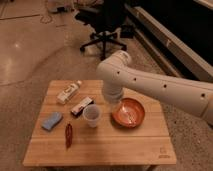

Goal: Place the ceramic cup in the ceramic bowl

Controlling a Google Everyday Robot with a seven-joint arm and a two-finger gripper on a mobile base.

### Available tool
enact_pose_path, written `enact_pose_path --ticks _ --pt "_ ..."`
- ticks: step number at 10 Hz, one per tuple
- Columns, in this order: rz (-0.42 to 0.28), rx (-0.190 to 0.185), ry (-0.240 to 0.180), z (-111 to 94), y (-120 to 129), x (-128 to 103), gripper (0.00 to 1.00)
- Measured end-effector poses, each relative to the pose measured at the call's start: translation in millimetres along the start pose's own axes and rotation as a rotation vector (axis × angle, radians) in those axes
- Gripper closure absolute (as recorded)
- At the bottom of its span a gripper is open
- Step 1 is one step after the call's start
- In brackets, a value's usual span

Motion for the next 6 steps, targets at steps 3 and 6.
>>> enact_pose_path --ticks 3,6 --pt "-0.01 0.005 0.004 -5.1 -4.8 9.1 0.6" --pt "0.0 0.005 -0.003 4.3 -0.7 -11.2 0.6"
